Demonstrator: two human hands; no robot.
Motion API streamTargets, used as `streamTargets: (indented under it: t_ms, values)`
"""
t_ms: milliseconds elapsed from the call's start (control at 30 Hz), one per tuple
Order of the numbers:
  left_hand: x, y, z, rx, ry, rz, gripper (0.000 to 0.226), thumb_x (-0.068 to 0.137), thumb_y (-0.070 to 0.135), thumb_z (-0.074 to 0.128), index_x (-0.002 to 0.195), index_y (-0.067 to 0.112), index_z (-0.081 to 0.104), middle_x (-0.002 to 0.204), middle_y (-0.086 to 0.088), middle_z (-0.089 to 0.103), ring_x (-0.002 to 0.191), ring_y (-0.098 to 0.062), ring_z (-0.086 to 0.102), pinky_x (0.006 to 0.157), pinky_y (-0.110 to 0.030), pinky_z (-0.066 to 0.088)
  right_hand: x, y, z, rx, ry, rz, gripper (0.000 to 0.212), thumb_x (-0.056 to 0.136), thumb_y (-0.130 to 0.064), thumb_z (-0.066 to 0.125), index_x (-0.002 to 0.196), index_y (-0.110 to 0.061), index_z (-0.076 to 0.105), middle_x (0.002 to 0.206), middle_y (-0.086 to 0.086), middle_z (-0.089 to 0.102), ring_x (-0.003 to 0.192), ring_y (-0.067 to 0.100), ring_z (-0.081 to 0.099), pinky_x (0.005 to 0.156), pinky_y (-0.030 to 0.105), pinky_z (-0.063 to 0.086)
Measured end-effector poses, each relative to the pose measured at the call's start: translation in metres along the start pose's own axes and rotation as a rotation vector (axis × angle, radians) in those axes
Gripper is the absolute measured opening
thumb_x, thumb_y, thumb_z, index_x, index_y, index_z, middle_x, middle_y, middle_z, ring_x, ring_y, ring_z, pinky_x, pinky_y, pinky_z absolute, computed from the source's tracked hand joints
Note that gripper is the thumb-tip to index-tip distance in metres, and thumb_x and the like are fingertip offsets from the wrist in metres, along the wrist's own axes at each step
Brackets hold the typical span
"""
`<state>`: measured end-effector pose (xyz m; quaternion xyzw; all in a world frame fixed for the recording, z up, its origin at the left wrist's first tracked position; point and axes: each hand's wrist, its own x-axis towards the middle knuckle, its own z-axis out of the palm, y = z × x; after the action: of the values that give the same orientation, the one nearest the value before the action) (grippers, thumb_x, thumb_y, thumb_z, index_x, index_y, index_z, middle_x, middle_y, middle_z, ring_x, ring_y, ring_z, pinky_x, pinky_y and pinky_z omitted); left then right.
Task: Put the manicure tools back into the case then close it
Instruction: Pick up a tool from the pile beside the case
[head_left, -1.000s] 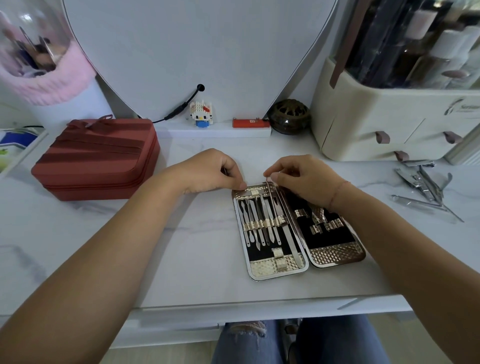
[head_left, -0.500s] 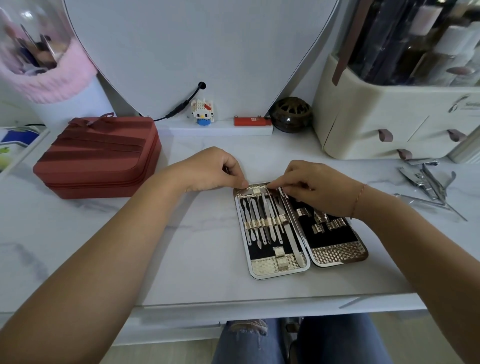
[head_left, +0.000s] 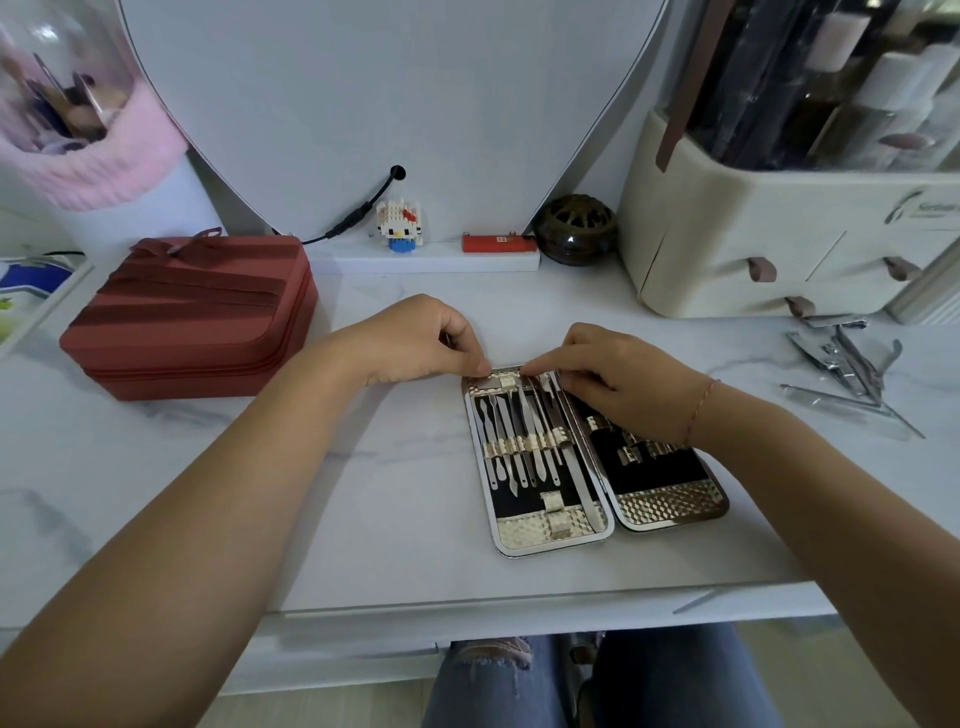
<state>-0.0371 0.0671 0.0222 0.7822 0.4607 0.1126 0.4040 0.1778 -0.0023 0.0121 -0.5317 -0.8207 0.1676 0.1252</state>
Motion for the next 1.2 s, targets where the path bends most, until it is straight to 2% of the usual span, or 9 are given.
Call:
streamTargets:
  t_ms: [100,267,467,667,867,1033,1200]
  values:
    - [0.0009,-0.0014,0.0001,0.003,0.002,-0.001,0.007,0.080,0.020,0.075,0.077,0.015,0.071,0.041,0.020,0.054,0.037,0.005,0.043,0.041,-0.005,0.030,0.0000,-0.0002,-0.0004,0.025,0.007,0.009,0.034,0.094,-0.011,0.045,0.118,-0.029,0.061,0.096,0.003,0.051,0.086,0.015,0.051,0.076,0.018,0.037]
    - [0.0029,-0.0035,-0.0001,0.010,0.010,-0.005,0.010,0.078,0.023,0.076,0.078,0.014,0.073,0.043,0.019,0.055,0.039,0.004,0.042,0.042,-0.006,0.031,-0.0066,0.0009,-0.0032,0.170,-0.015,0.000,0.031,0.094,-0.011,0.047,0.107,-0.032,0.067,0.089,-0.008,0.047,0.080,-0.003,0.047,0.073,0.006,0.034]
    - [0.0045,-0.0056,0.0000,0.007,0.017,-0.005,0.007,0.076,0.025,0.077,0.074,0.020,0.073,0.053,0.015,0.061,0.048,0.003,0.044,0.048,-0.009,0.036,-0.0078,0.0017,-0.0012,0.197,0.009,0.047,0.031,0.095,-0.014,0.047,0.116,-0.030,0.063,0.091,-0.007,0.050,0.082,0.003,0.051,0.073,0.006,0.036]
    - [0.0044,-0.0056,-0.0002,0.000,0.006,-0.010,0.011,0.076,0.025,0.077,0.076,0.015,0.073,0.045,0.016,0.056,0.042,0.002,0.040,0.044,-0.008,0.033,-0.0065,0.0003,0.0022,0.149,0.046,0.067,0.032,0.095,-0.015,0.045,0.122,-0.027,0.059,0.093,-0.004,0.050,0.082,0.003,0.047,0.073,0.001,0.031]
    - [0.0044,-0.0060,0.0003,-0.007,0.003,-0.012,0.011,0.077,0.024,0.077,0.076,0.014,0.072,0.044,0.015,0.054,0.041,0.000,0.038,0.043,-0.010,0.032,-0.0052,-0.0015,0.0064,0.082,0.056,0.047,0.033,0.095,-0.011,0.045,0.120,-0.024,0.061,0.094,-0.001,0.050,0.088,0.011,0.049,0.075,0.015,0.033]
    - [0.0043,-0.0062,0.0003,-0.008,0.009,-0.008,0.009,0.077,0.025,0.077,0.075,0.017,0.073,0.047,0.016,0.057,0.044,0.001,0.041,0.046,-0.010,0.033,-0.0068,-0.0006,0.0049,0.114,0.051,0.042,0.032,0.095,-0.011,0.046,0.118,-0.025,0.064,0.092,-0.005,0.048,0.086,0.008,0.049,0.075,0.007,0.035]
    - [0.0036,-0.0053,0.0004,-0.011,0.005,-0.013,0.009,0.077,0.024,0.077,0.073,0.018,0.072,0.045,0.015,0.054,0.042,0.000,0.039,0.045,-0.012,0.032,-0.0083,0.0006,0.0050,0.134,0.054,0.029,0.033,0.094,-0.009,0.046,0.115,-0.025,0.066,0.092,-0.003,0.049,0.085,0.009,0.050,0.076,0.008,0.036]
